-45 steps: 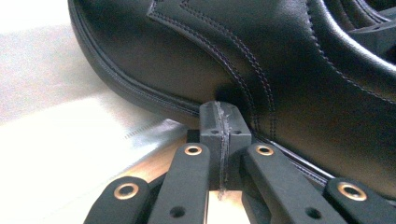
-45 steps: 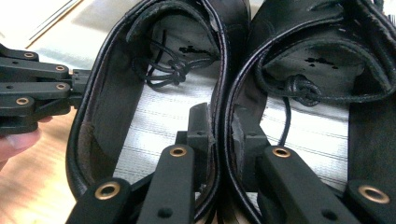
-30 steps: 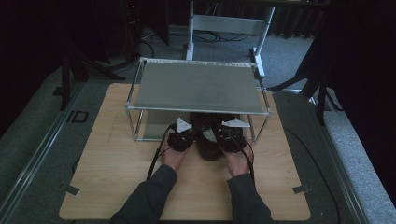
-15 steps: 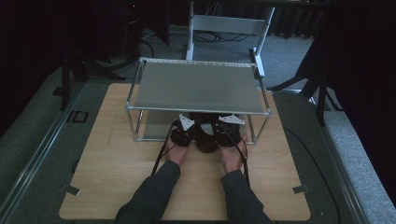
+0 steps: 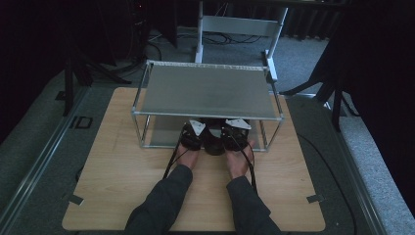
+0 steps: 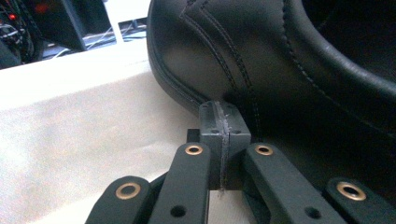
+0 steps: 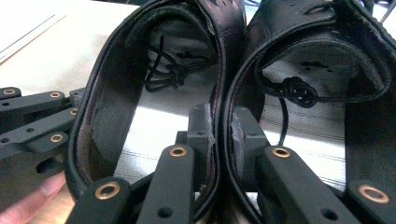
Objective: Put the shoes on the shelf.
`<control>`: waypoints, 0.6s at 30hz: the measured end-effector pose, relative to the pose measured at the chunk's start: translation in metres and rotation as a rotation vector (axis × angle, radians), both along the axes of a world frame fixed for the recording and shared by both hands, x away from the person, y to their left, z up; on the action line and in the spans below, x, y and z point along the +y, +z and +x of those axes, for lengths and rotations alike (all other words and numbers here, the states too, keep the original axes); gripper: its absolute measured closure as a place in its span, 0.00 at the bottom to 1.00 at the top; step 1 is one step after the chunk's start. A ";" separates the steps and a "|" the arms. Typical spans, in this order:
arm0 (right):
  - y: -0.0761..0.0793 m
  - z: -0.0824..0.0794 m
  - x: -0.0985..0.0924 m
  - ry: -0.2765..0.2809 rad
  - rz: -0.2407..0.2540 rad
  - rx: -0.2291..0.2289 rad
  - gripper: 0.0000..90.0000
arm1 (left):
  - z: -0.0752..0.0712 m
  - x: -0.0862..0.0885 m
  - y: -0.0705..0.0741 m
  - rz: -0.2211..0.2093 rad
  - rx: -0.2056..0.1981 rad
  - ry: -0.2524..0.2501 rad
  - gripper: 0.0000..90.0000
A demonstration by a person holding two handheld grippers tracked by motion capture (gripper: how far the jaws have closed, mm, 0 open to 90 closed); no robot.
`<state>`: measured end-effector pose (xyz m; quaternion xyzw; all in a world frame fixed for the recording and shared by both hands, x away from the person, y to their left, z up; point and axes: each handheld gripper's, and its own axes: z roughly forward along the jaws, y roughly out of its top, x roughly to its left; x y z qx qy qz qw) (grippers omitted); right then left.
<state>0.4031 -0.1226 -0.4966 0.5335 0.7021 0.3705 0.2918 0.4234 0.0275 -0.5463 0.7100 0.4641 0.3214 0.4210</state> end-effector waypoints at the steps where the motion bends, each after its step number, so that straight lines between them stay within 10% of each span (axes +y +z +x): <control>1: 0.000 0.000 0.000 -0.008 0.002 -0.003 0.89 | 0.001 -0.002 0.000 -0.004 -0.003 0.011 1.00; 18: -0.006 0.004 0.003 -0.057 0.018 -0.073 0.83 | 0.010 -0.005 -0.003 -0.021 0.001 0.047 1.00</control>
